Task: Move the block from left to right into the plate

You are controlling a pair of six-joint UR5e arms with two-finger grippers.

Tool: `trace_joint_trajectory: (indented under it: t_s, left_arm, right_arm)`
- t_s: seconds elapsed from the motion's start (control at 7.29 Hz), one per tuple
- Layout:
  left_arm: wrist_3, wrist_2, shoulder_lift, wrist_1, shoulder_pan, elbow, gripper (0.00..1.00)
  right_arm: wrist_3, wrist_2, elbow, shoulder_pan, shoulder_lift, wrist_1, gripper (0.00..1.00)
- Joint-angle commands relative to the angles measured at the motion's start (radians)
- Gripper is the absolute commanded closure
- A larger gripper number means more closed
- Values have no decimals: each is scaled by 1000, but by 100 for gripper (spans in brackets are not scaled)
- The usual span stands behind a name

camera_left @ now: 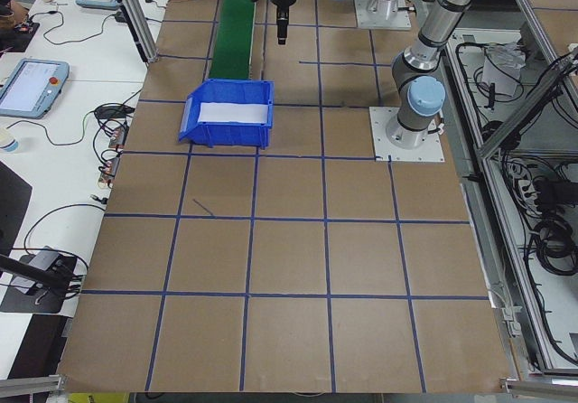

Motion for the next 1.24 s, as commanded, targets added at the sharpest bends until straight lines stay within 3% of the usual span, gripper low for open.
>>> trace_joint_trajectory:
  t_s: [0.0,0.14,0.27,0.41,0.69,0.82,0.96,1.1]
  left_arm:
    - [0,0,0,0,0,0,0]
    - [2,0,0,0,0,0,0]
    - [0,0,0,0,0,0,0]
    - [0,0,0,0,0,0,0]
    - [0,0,0,-2,0,0,0]
    - [2,0,0,-2,0,0,0]
    - [0,0,0,-2,0,0,0]
    - [0,0,0,-2,0,-3,0]
  right_arm:
    - [-27,-6,-11,-28,31,-37,34]
    - [-16,-7,-20,-28,29,-25,0]
    - [-7,-13,-29,-28,26,-25,0]
    - [6,-59,-31,-25,25,-16,0]
    - [123,-66,-38,27,-3,4,0]
    - [258,-60,-41,161,-44,49,0]
    - [402,-69,-87,355,-90,147,0]
    - [626,-67,-188,544,-89,282,0]
